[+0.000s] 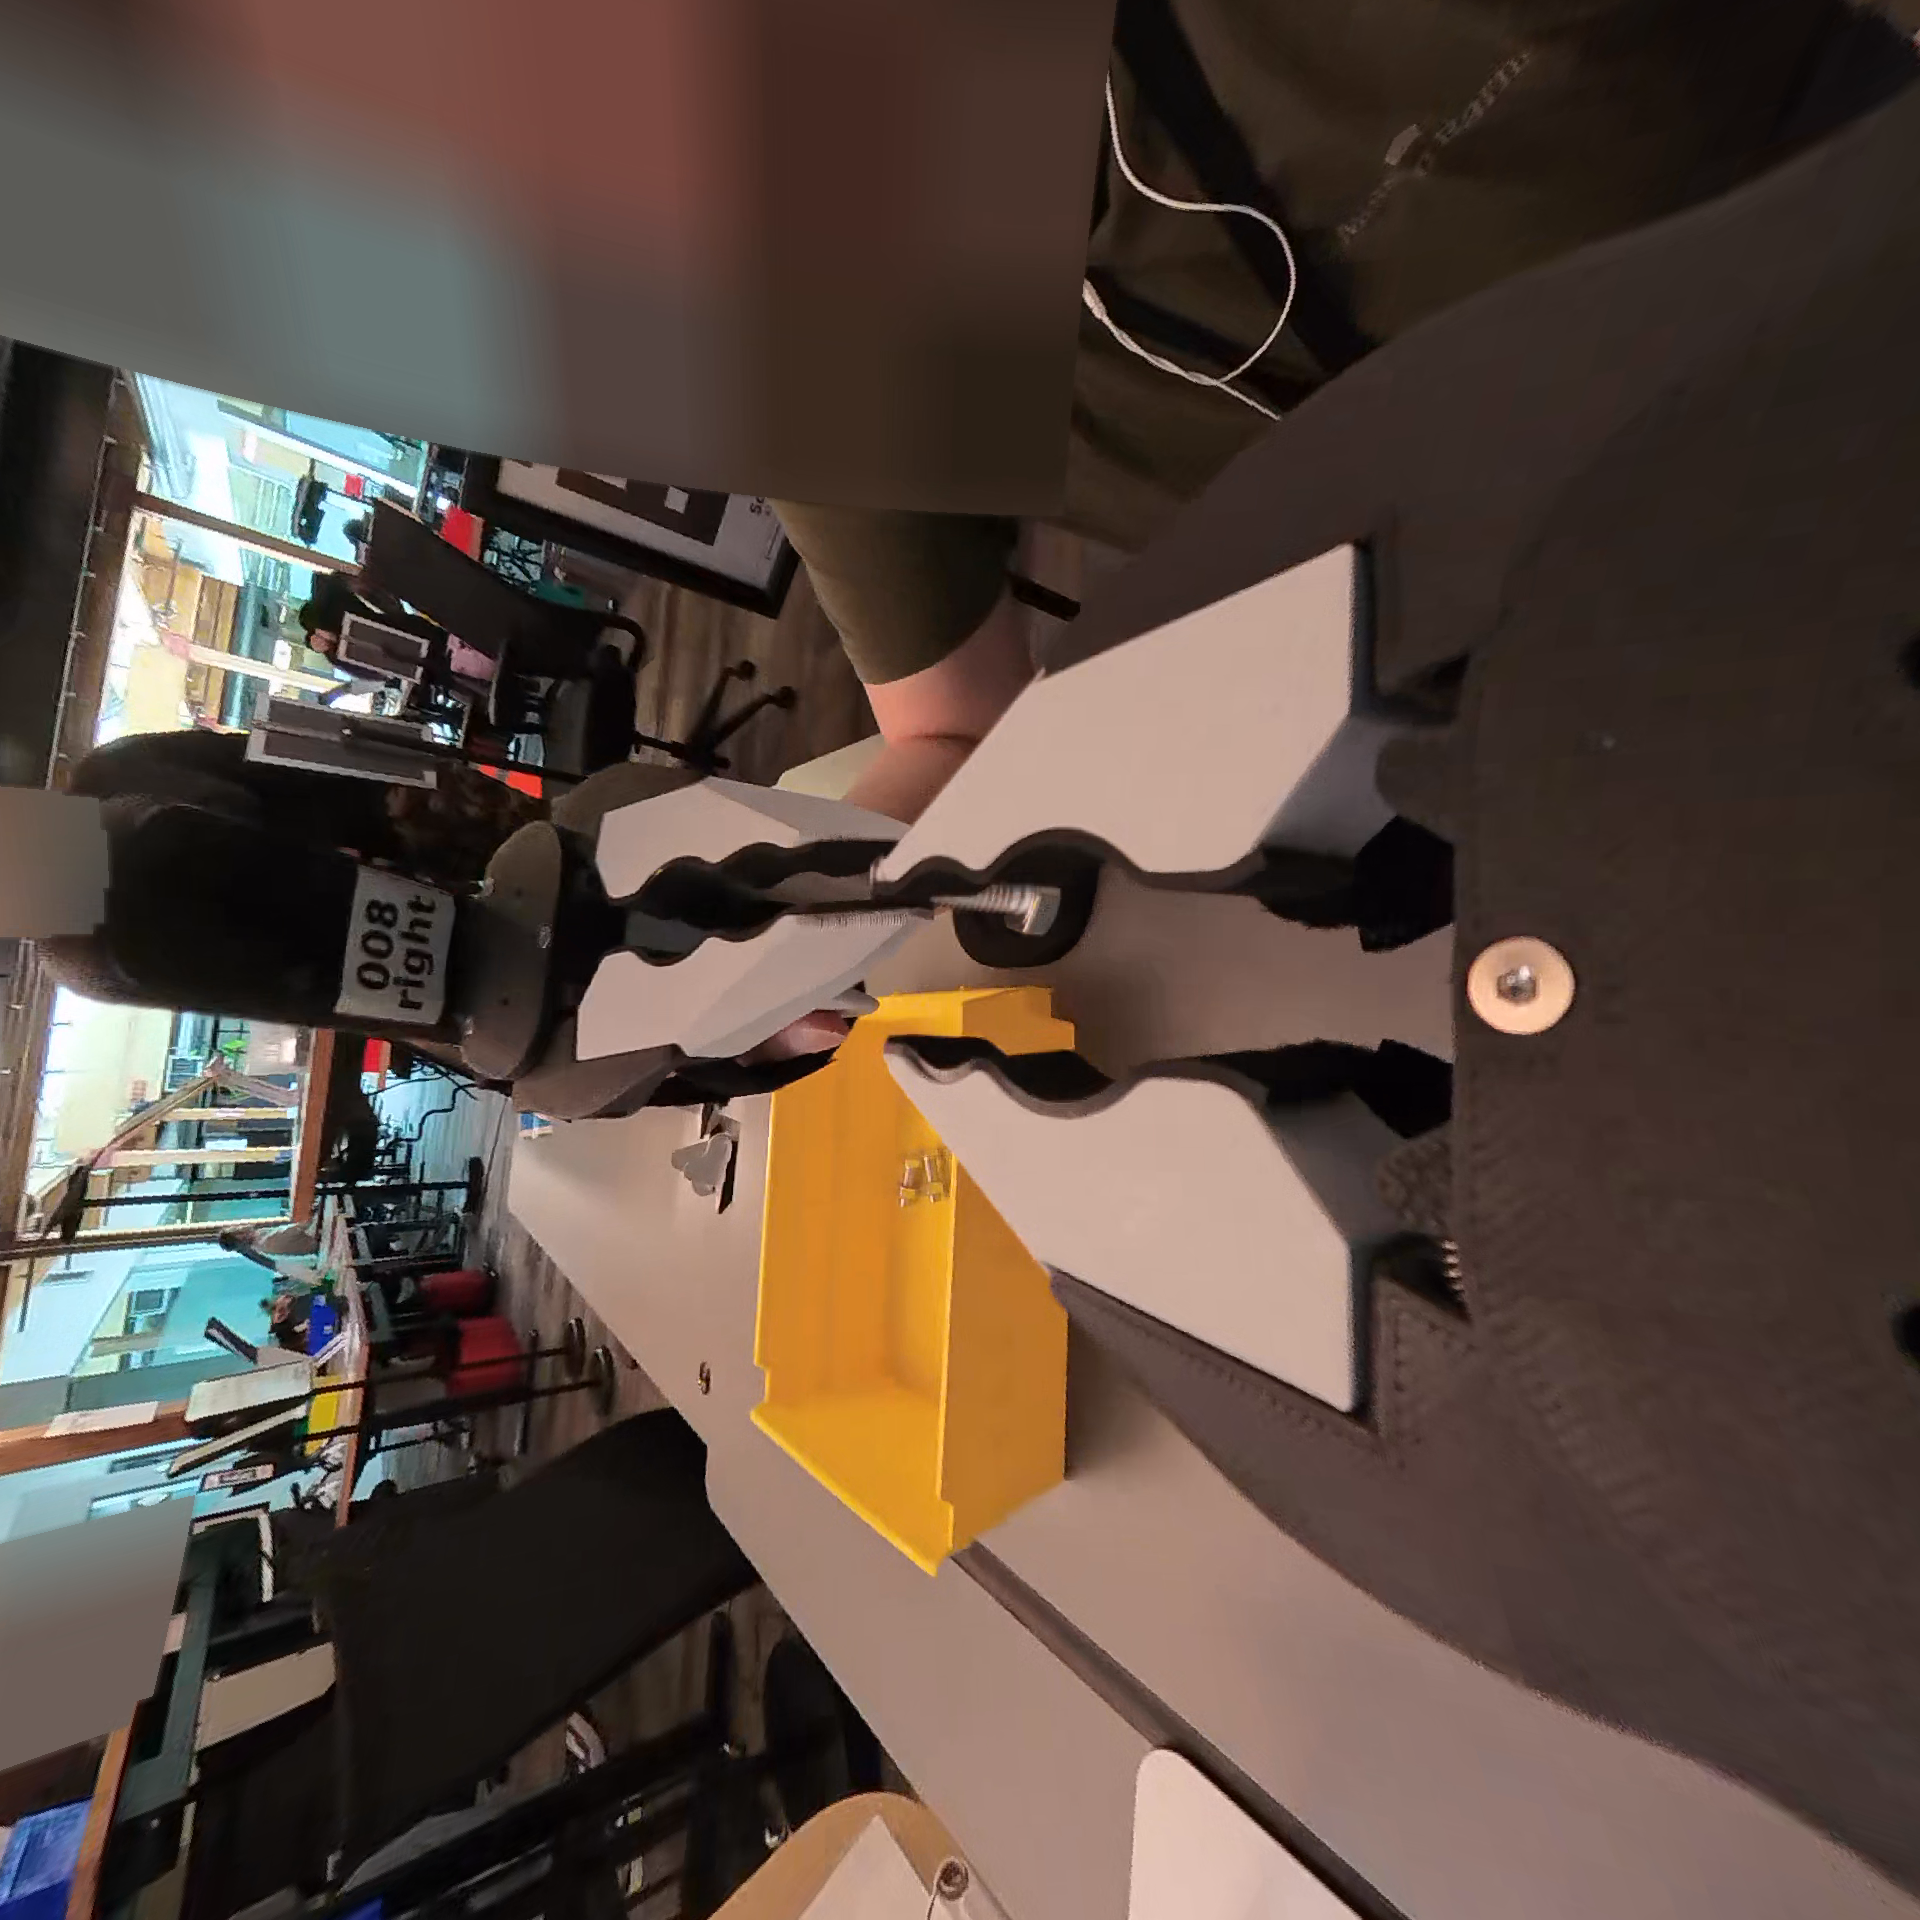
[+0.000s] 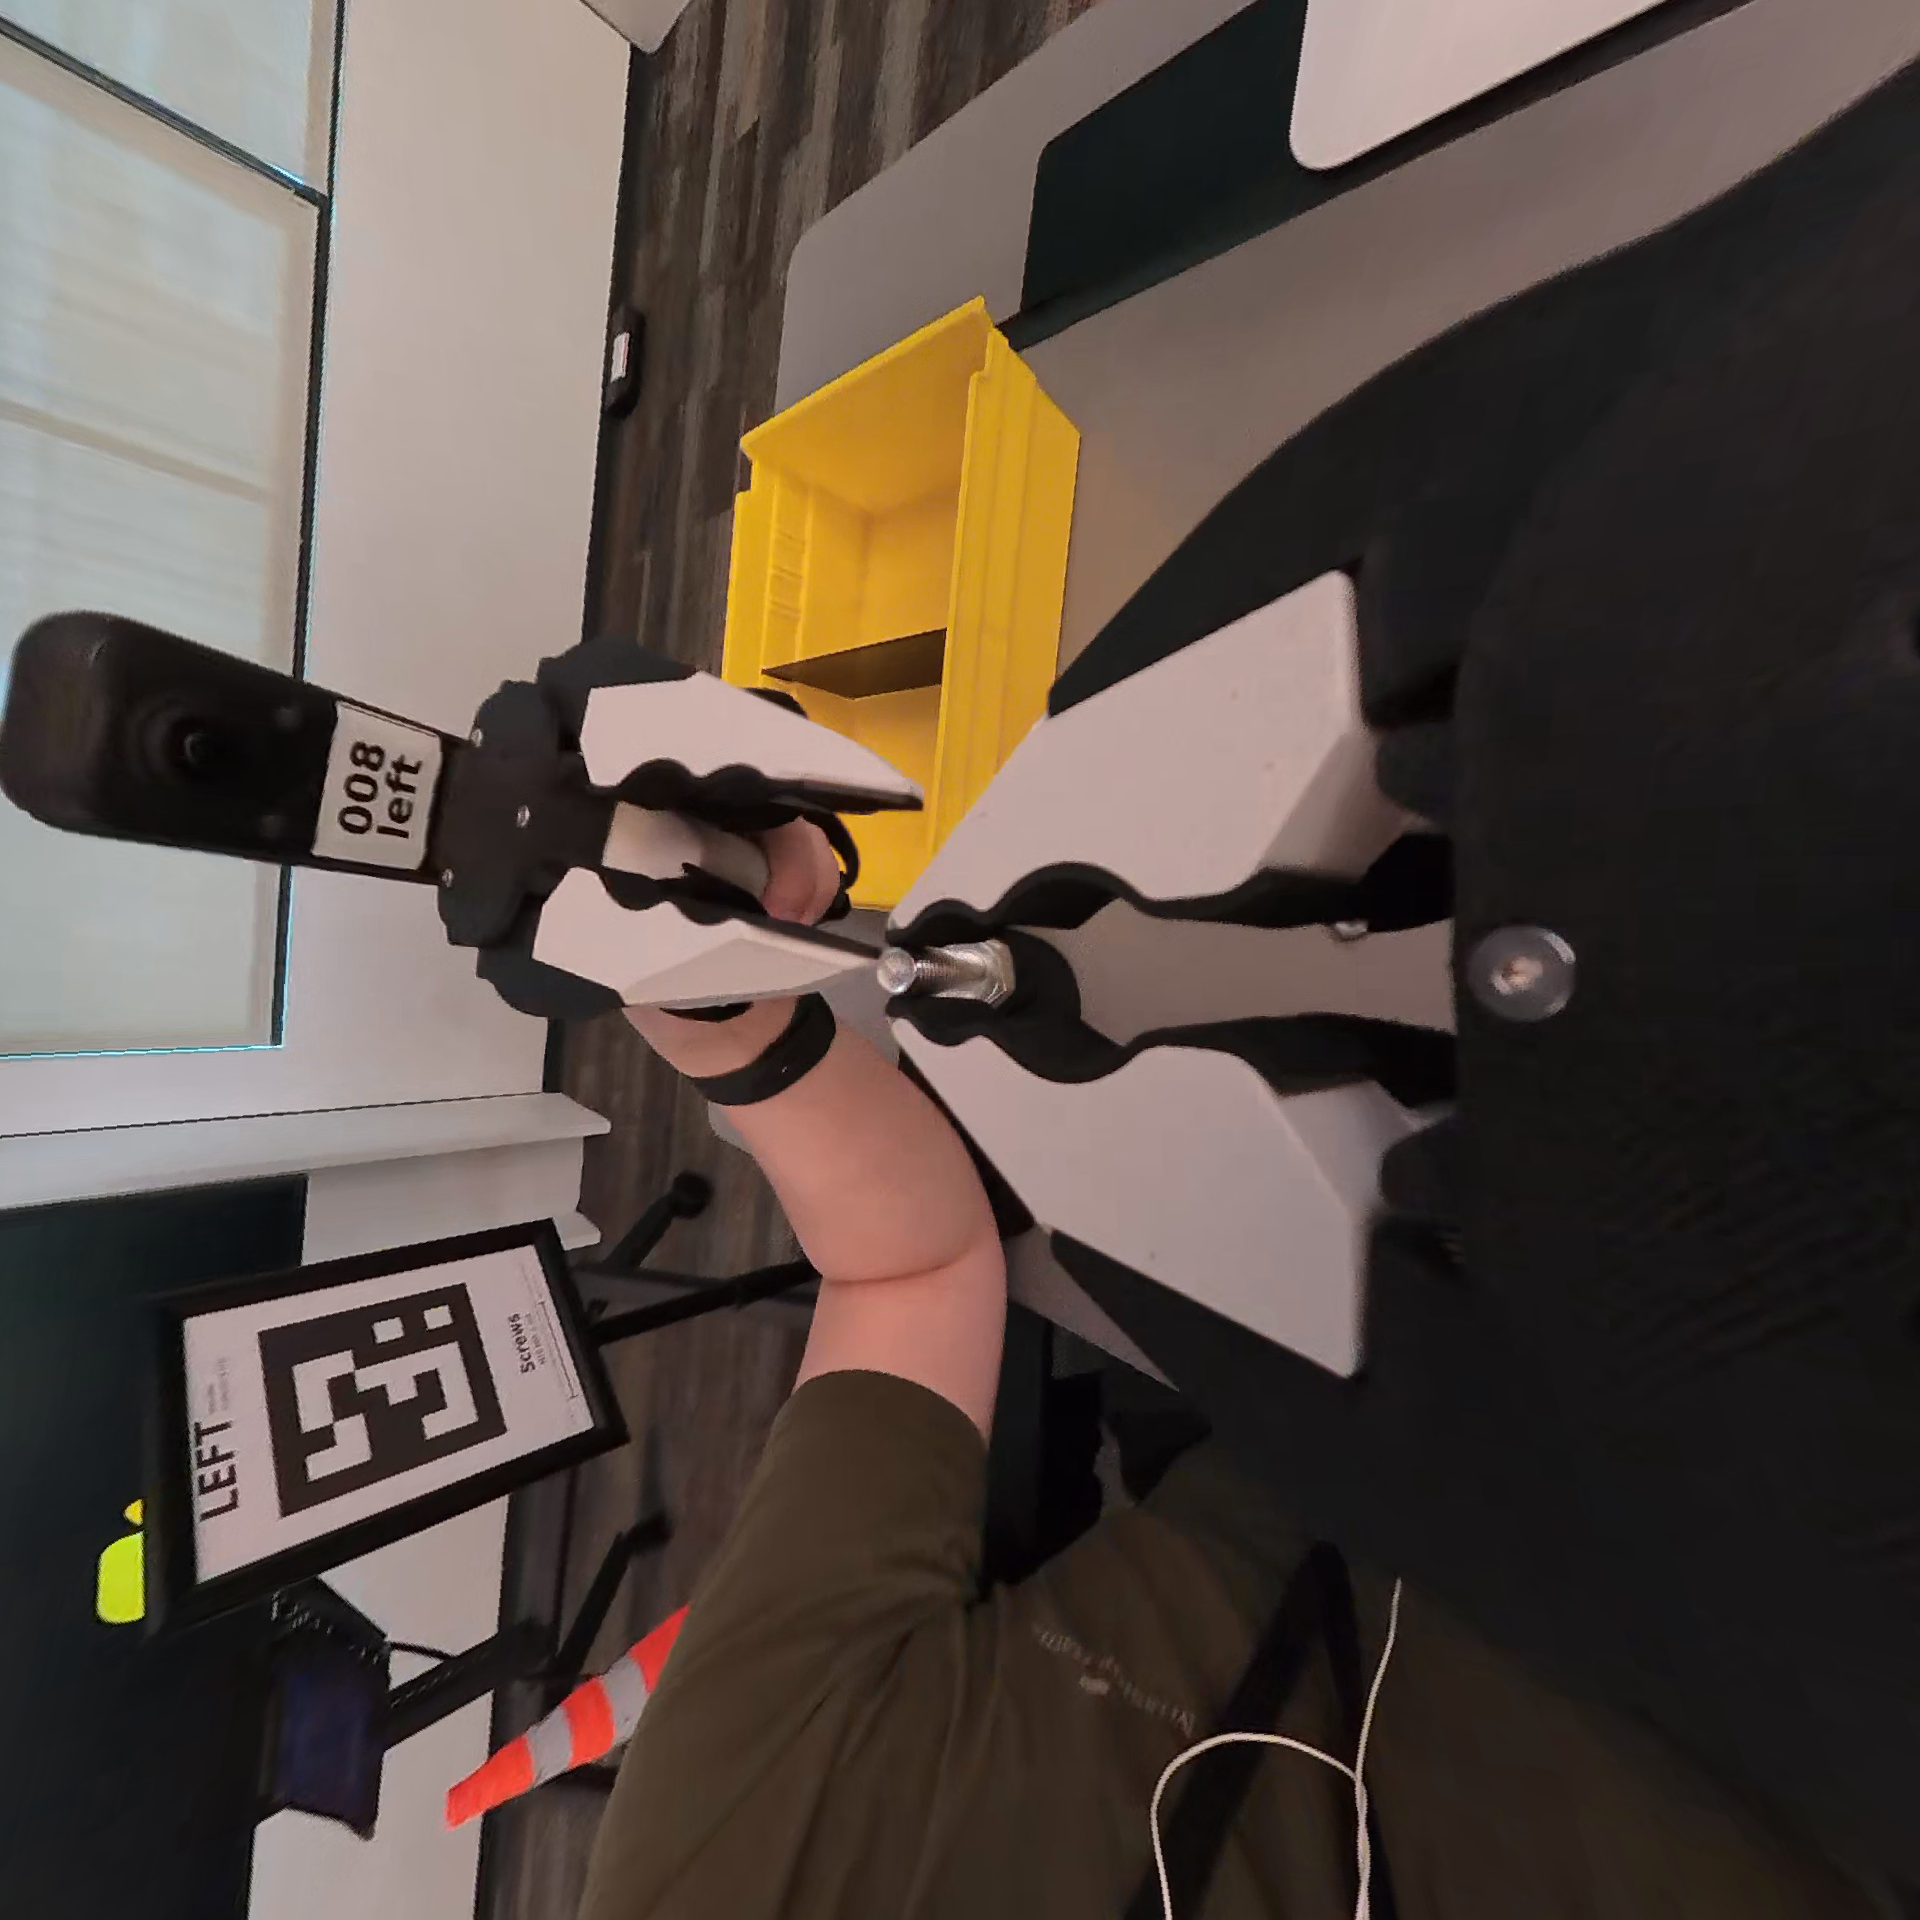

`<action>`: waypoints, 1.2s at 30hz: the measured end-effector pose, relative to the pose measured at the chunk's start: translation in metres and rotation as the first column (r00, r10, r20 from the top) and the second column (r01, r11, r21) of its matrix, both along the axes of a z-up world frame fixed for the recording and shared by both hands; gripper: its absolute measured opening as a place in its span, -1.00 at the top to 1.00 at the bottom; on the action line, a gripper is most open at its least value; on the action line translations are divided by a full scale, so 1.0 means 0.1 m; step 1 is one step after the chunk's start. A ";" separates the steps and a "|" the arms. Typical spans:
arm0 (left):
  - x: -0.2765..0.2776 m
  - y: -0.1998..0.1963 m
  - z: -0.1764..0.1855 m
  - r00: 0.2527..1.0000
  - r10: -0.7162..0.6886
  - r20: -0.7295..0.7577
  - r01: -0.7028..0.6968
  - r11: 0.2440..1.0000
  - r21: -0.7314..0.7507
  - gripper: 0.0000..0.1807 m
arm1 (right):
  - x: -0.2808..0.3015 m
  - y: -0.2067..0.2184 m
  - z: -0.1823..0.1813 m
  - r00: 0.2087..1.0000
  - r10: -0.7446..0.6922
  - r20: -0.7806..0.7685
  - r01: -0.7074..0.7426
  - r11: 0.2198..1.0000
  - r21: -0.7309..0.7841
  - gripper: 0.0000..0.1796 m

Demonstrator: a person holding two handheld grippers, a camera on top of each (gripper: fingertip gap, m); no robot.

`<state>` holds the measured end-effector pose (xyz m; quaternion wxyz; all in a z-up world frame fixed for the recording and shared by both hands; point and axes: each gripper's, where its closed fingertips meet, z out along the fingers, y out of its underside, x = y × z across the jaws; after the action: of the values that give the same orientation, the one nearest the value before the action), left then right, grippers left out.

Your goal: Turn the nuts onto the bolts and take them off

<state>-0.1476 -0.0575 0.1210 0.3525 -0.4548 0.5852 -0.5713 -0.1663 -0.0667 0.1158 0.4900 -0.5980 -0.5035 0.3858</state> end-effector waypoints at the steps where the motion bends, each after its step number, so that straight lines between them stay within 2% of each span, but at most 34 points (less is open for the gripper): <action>1: -0.01 0.00 0.00 1.000 -0.008 -0.005 0.008 1.000 -0.001 0.71 | 0.00 0.00 0.01 1.000 0.000 -0.005 0.000 1.000 0.003 0.92; 7: -0.02 -0.05 -0.10 0.998 -0.046 -0.053 0.047 0.999 0.007 0.71 | 0.07 0.10 0.10 0.996 -0.035 -0.080 0.032 0.999 -0.038 0.91; 10: 0.07 -0.05 -0.16 0.997 -0.020 -0.079 0.024 0.998 0.050 0.74 | 0.05 0.13 0.05 0.997 -0.037 -0.064 0.034 0.999 -0.042 0.92; 15: 0.12 -0.01 -0.29 0.992 0.007 -0.129 0.006 0.995 0.099 0.91 | 0.07 0.21 0.00 0.996 -0.072 -0.042 0.071 0.997 -0.035 0.92; 22: 0.11 0.01 -0.43 0.977 0.023 -0.213 -0.001 0.994 0.106 0.91 | 0.03 0.23 -0.11 0.997 -0.076 0.022 0.077 0.997 -0.022 0.92; 27: 0.11 -0.01 -0.40 0.982 0.003 -0.188 0.017 0.994 0.104 0.92 | 0.02 0.22 -0.06 0.998 -0.065 -0.011 0.065 0.998 -0.008 0.92; 30: 0.12 0.07 -0.37 0.983 0.093 -0.160 -0.053 0.970 0.236 0.92 | 0.04 0.24 0.01 0.996 -0.071 -0.052 0.074 0.994 0.076 0.90; 33: 0.06 0.25 -0.31 0.960 0.255 -0.115 -0.190 0.898 0.398 0.92 | 0.12 0.29 0.15 0.988 -0.106 -0.113 0.123 0.979 0.164 0.64; 35: -0.06 0.43 -0.18 0.923 0.381 -0.049 -0.316 0.826 0.466 0.92 | 0.18 0.35 0.04 0.989 -0.137 -0.045 0.144 0.962 0.232 0.63; 36: -0.15 0.55 -0.10 0.888 0.460 -0.011 -0.396 0.777 0.490 0.92 | 0.19 0.35 -0.14 0.991 -0.121 0.060 0.103 0.963 0.251 0.64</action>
<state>-0.1630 -0.0022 0.1111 0.5347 -0.5117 0.6095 -0.2841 -0.1476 -0.0317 0.1018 0.5625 -0.5738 -0.5310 0.2691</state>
